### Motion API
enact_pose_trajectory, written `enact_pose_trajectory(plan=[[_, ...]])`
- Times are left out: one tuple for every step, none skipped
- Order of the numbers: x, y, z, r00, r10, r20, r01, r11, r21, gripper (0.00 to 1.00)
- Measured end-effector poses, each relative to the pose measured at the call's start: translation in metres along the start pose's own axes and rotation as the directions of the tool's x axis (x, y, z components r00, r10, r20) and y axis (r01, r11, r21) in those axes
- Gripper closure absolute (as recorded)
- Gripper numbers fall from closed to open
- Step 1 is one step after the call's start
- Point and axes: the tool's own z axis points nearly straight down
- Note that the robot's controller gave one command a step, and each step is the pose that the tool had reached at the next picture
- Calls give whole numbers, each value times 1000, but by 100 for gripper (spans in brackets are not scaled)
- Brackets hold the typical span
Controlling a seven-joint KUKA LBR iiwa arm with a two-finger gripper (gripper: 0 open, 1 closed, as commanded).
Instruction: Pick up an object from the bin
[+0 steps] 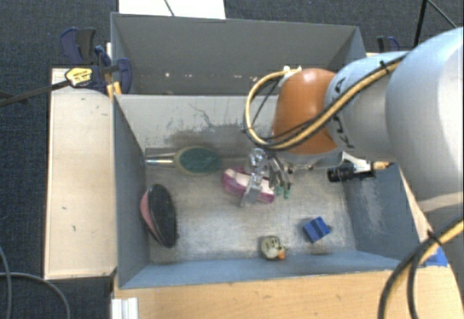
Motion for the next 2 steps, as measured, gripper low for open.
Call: enact_pose_trajectory(plan=[[3, 6, 1, 983, 184, -8, -184, 983, 4, 100], [6, 7, -144, 987, 158, -16, -158, 987, 15, 100]])
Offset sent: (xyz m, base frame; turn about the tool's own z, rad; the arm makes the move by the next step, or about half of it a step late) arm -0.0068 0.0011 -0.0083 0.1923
